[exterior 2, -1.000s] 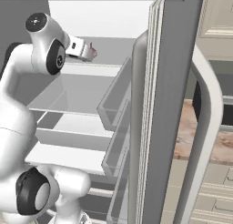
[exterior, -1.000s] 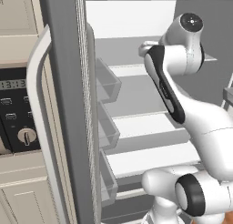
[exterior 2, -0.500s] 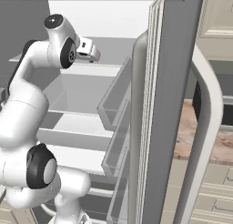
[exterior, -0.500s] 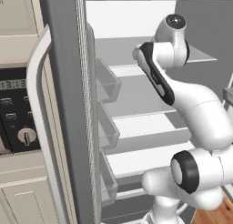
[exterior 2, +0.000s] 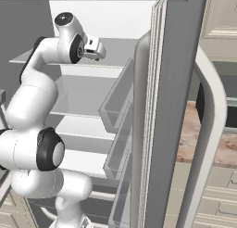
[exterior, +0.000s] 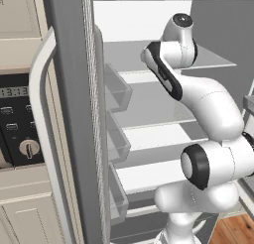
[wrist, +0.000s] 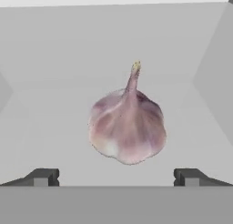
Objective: Grab the garlic and lemon from the fridge, place them in the blender, close the lid, and turn on the blender to create a marinade.
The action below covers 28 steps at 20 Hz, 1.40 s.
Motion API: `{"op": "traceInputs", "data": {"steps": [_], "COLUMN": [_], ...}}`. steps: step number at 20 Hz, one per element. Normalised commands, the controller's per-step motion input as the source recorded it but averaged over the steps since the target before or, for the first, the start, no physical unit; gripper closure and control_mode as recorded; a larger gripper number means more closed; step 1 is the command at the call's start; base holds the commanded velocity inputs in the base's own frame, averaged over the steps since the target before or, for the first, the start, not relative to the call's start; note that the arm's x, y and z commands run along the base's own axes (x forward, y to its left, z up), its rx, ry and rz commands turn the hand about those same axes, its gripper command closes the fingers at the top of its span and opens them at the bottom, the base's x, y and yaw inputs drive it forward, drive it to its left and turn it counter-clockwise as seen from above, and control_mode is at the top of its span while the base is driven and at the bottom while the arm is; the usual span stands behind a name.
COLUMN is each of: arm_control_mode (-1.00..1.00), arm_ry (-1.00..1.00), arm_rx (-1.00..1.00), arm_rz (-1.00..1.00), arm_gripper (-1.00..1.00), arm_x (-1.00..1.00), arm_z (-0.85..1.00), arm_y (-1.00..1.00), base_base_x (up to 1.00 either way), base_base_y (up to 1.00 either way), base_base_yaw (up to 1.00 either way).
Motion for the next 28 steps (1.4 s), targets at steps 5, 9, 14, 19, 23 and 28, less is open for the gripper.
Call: {"op": "traceInputs", "data": {"steps": [5,9,14,19,23,28], "arm_control_mode": [-1.00,-1.00,-1.00,-1.00,-1.00,-1.00], "arm_ry": [0.00,0.00,0.00,0.00,0.00,0.00], "arm_rx": [0.00,0.00,0.00,0.00,0.00,-0.01], "arm_rz": [0.00,0.00,0.00,0.00,0.00,0.00], "arm_gripper": [-1.00,-1.00,-1.00,-1.00,-1.00,1.00], "arm_x": [0.46,0.42,0.21,0.01,0.00,0.02], "arm_z": [-0.03,-0.06,-0.07,-0.27,-0.29,-0.25], "arm_y": [0.00,0.00,0.00,0.00,0.00,0.00], "base_base_x": [0.00,0.00,0.00,0.00,0.00,0.00], "base_base_y": [0.00,0.00,0.00,0.00,0.00,0.00], "base_base_yaw": [0.00,0.00,0.00,0.00,0.00,0.00]}}
